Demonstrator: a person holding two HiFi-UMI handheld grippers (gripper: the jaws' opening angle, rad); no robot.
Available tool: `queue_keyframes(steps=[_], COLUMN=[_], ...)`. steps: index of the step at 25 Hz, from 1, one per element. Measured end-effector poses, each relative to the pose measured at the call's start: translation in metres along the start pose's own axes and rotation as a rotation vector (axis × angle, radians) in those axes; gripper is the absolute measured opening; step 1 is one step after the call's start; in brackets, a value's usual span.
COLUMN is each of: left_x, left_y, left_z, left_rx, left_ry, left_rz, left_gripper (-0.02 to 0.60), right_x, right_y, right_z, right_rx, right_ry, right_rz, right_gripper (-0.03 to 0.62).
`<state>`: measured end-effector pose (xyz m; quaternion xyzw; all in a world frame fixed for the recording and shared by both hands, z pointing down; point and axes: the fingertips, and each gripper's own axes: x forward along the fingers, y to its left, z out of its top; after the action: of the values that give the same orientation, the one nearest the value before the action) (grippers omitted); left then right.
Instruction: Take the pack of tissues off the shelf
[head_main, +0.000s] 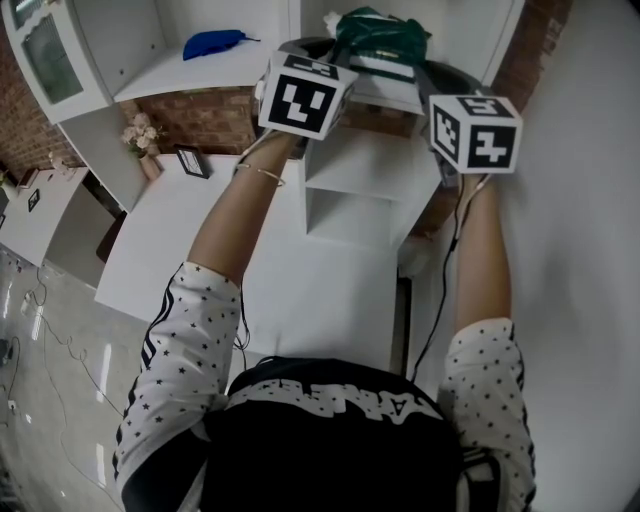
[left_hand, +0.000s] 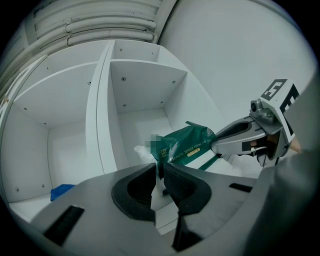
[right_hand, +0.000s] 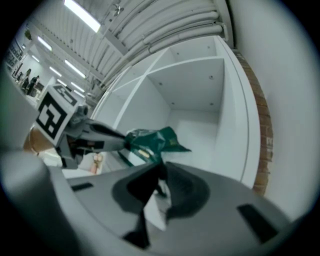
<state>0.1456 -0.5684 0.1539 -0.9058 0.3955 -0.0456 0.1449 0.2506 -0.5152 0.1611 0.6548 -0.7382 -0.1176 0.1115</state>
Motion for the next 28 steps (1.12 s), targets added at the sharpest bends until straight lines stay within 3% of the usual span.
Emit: queue_keyframes(steps=[13,28], left_x=[-0.014,-0.042], left_y=[-0.009,-0.011], left_z=[0.01,0.029], left_rx=[0.086,0.128], left_ry=[-0.065,-0.171], left_rz=[0.022,0.055], left_gripper=[0.046,0.043], right_x=[-0.014,-0.038], right_y=[0.002,0.014], right_z=[0.004,0.023], right_rx=[-0.008,-0.021], right_ry=[-0.057,-0.151], right_rz=[-0.058,-0.098], right_gripper=[0.06,0.06])
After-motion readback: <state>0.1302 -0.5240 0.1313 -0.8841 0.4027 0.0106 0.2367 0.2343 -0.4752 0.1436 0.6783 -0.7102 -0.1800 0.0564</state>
